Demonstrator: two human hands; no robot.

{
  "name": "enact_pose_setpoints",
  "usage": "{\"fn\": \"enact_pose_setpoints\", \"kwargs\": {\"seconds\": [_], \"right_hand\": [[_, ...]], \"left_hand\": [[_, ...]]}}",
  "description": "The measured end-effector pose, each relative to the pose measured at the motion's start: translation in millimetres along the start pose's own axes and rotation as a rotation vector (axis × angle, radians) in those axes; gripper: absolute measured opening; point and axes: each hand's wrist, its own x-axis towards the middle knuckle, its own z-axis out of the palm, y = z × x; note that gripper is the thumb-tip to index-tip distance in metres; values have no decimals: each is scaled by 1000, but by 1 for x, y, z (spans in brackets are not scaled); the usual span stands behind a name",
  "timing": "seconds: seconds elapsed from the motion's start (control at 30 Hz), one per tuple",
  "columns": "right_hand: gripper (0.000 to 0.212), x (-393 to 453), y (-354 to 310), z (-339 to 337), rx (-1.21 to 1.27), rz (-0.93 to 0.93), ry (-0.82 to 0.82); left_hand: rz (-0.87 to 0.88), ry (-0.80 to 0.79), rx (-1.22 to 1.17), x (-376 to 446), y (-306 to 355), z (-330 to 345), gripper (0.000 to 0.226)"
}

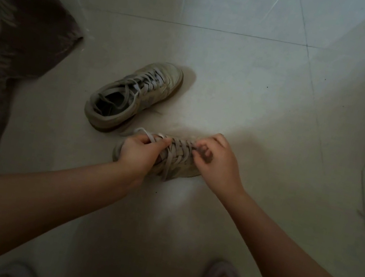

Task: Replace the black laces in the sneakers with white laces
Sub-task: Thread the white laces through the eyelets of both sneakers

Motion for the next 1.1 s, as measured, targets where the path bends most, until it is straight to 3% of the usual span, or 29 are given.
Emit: {"fn": "enact_pose_setpoints", "kwargs": {"seconds": [0.2,0.3,0.43,0.57,0.63,0.8,0.97,1.1], "right_hand": [[9,-1,-11,9,-149,182,-59],[9,6,-14,6,1,319,-87],[19,18,-11,-4,163,359,-291],[28,16,0,-13,535,420,-371],[27,16,1,-14,555,423,-377],[11,21,3,-13,329,365,-297],[19,25,-1,-1,210,360,-206],[12,24,-4,-7,525,462,-288]], "left_hand": [[-16,0,-20,0,0,3,15],[-10,-7,-4,0,1,3,15],[-5,-10,16,4,-1,2,13],[-14,-7,26,6,-4,2,8],[-8,4,40,6,-4,2,9],[27,36,129,5,-6,0,20],[33,31,129,4,-5,3,19],[-7,-8,71,8,-4,1,15]]}}
